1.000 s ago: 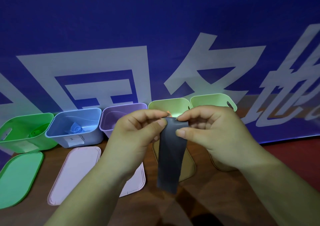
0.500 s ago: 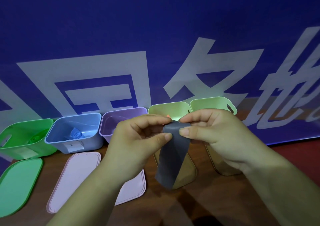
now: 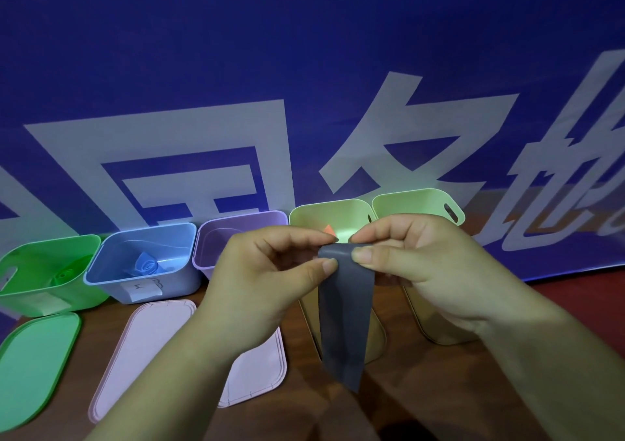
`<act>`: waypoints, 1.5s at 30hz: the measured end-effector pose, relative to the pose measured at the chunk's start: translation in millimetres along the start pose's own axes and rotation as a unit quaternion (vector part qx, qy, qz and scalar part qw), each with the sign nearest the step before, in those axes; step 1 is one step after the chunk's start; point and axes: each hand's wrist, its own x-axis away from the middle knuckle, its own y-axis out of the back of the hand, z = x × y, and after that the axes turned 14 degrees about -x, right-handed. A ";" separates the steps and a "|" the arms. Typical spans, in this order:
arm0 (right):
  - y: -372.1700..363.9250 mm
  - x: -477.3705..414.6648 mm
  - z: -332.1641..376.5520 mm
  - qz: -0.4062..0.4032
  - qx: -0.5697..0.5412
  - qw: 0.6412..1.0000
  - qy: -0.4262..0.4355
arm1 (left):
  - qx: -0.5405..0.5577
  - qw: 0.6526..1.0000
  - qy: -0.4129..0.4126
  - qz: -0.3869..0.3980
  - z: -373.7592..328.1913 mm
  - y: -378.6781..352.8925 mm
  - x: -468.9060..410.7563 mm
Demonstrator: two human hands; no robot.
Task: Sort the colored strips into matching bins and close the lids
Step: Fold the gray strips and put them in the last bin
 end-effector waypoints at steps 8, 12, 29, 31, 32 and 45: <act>-1.1 -0.2 3.0 0.019 0.041 0.996 0.081 | 0.057 0.998 0.025 -0.025 0.6 -1.3 -4.5; -4.1 0.0 0.5 0.018 0.050 0.990 0.131 | 0.048 0.997 0.050 -0.044 3.2 -0.4 -6.6; 0.4 -3.7 2.6 0.012 0.082 0.988 0.131 | 0.015 1.000 -0.016 -0.007 7.3 -4.4 -8.5; 1.7 -4.8 3.2 0.009 0.075 0.989 0.127 | 0.037 0.999 -0.015 0.010 10.3 -4.3 -9.1; 2.4 -5.5 3.2 0.008 0.075 0.989 0.126 | 0.042 0.999 -0.015 0.015 11.9 -4.8 -9.9; 2.3 -13.7 -8.1 -0.026 0.019 0.995 0.097 | 0.022 0.998 -0.050 0.017 15.6 -6.6 -14.1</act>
